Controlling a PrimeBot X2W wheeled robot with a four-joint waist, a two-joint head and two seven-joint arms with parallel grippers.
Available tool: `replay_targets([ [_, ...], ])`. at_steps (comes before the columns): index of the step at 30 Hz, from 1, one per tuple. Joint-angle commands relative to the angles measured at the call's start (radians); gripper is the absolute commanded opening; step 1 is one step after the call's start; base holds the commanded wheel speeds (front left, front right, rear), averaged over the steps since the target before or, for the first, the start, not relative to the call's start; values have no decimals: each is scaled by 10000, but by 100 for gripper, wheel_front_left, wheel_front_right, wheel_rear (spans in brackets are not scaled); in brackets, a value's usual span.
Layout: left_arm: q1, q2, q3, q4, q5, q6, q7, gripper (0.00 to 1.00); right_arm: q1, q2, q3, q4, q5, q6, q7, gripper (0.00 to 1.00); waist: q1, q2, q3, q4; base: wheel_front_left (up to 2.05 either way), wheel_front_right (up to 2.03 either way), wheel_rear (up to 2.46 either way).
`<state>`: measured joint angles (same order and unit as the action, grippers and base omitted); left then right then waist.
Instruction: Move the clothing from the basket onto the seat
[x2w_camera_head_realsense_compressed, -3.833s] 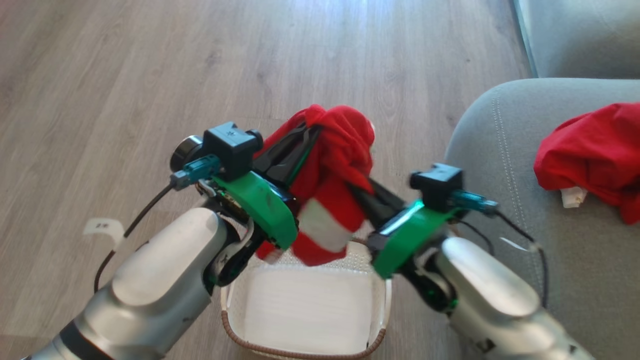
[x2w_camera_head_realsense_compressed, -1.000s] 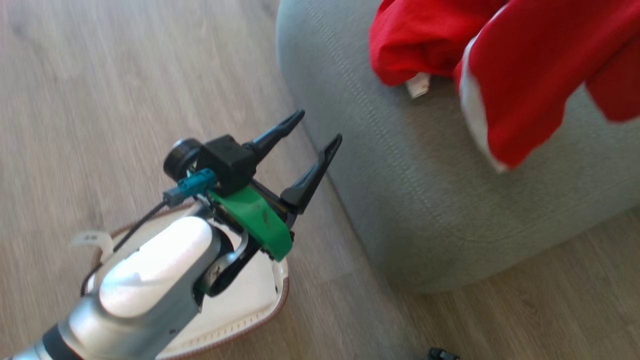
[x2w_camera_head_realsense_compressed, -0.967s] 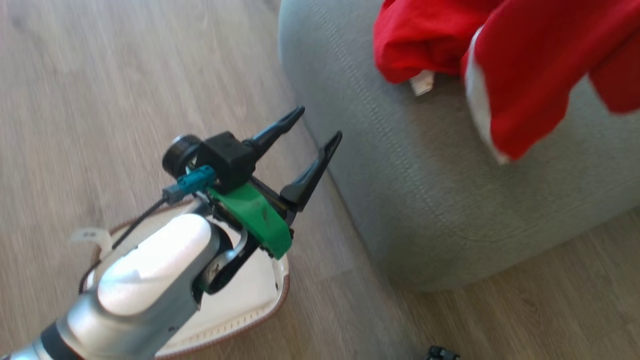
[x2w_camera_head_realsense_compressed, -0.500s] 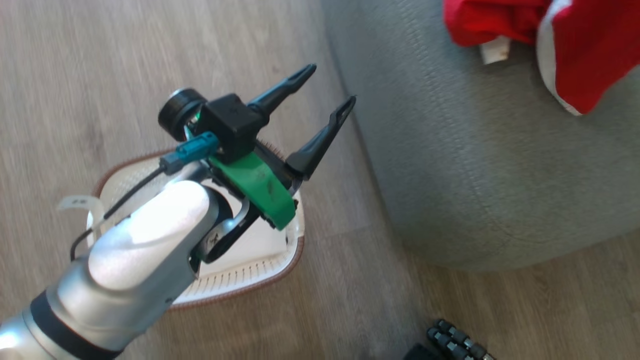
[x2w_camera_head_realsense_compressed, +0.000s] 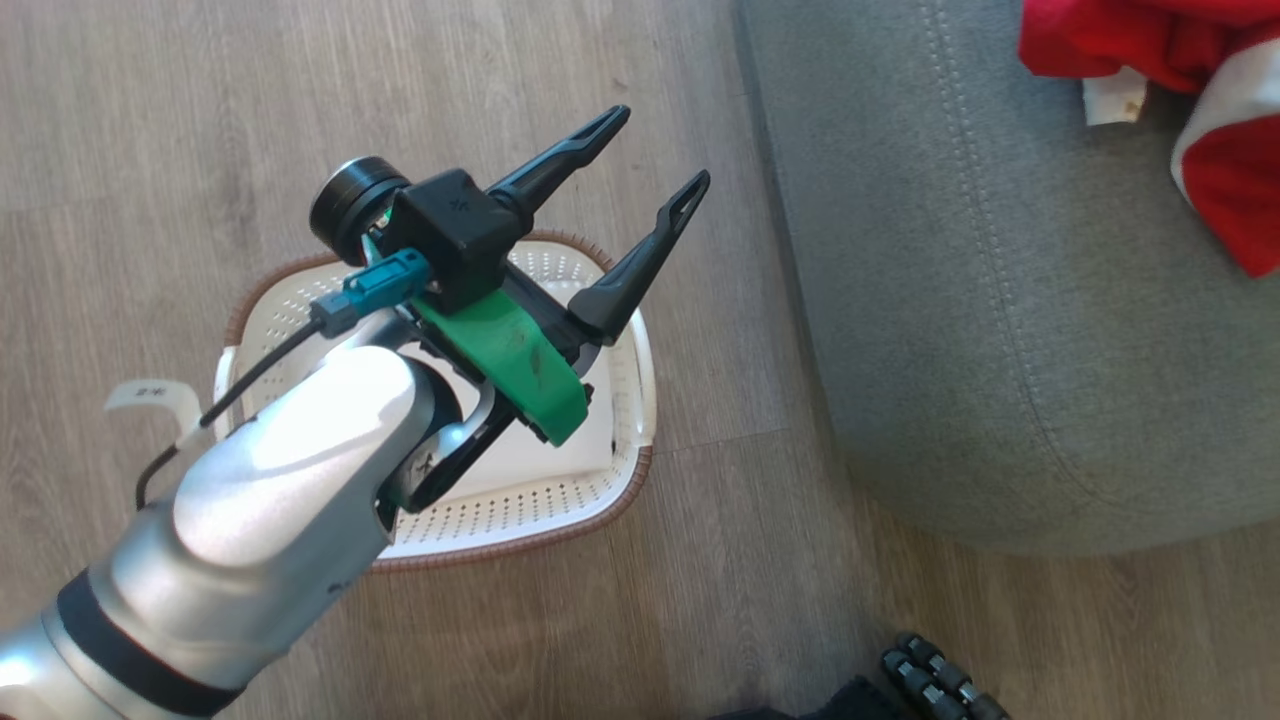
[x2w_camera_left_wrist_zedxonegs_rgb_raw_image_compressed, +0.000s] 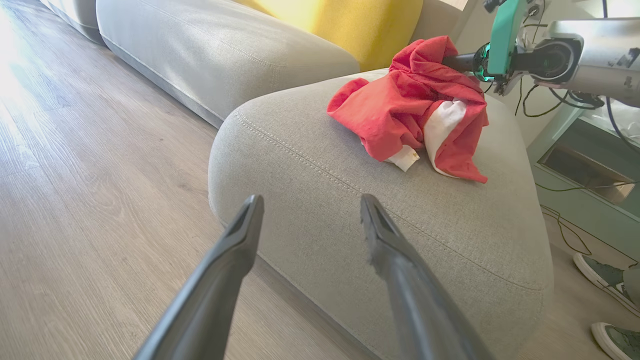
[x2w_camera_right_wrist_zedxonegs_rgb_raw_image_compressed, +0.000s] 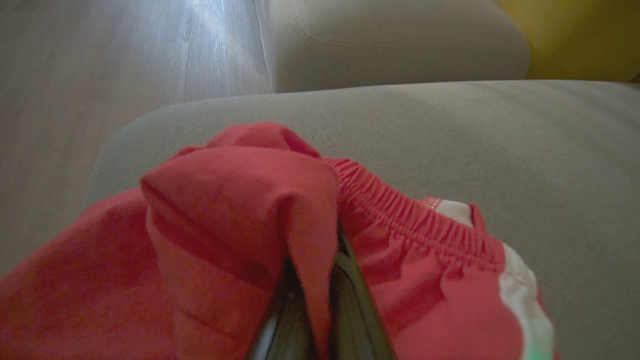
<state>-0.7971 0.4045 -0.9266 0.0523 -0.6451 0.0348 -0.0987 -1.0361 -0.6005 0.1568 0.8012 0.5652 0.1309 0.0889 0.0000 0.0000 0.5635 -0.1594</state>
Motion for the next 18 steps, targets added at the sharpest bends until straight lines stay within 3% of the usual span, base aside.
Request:
replay_targets([
  [1, -318, 142, 340, -257, 61, -30, -84, 100, -147, -247, 79, -35, 88, -2, 291, 0, 0, 0, 25, 67, 0, 0, 0],
  [6, -295, 137, 326, -180, 32, -38, -166, 100, -32, -145, 445, 561, 547, -2, 1541, 0, 0, 0, 43, 175, 0, 0, 0],
  [13, -219, 128, 327, -41, -43, -13, -276, 100, -42, -195, 715, 724, 795, -2, 1839, 0, 0, 0, -232, 127, 0, 0, 0],
  [14, -195, 126, 323, -20, -57, -7, -292, 100, -44, -202, 767, 732, 811, -2, 1867, 34, 0, 0, -305, 95, 0, 0, 0],
  [15, -165, 124, 317, 4, -72, -1, -308, 100, -45, -201, 804, 761, 833, -2, 1914, 87, 0, 0, -390, 59, 0, 0, 0],
  [16, -127, 122, 310, 33, -90, 5, -328, 100, -39, -170, 832, 819, 881, -2, 2025, 100, 0, 0, -493, 20, 0, 0, 0],
  [18, -32, 128, 302, 93, -136, 21, -374, 100, -24, -141, 963, 840, 938, -2, 2238, 100, 0, 0, -728, -72, 0, 0, 0],
])
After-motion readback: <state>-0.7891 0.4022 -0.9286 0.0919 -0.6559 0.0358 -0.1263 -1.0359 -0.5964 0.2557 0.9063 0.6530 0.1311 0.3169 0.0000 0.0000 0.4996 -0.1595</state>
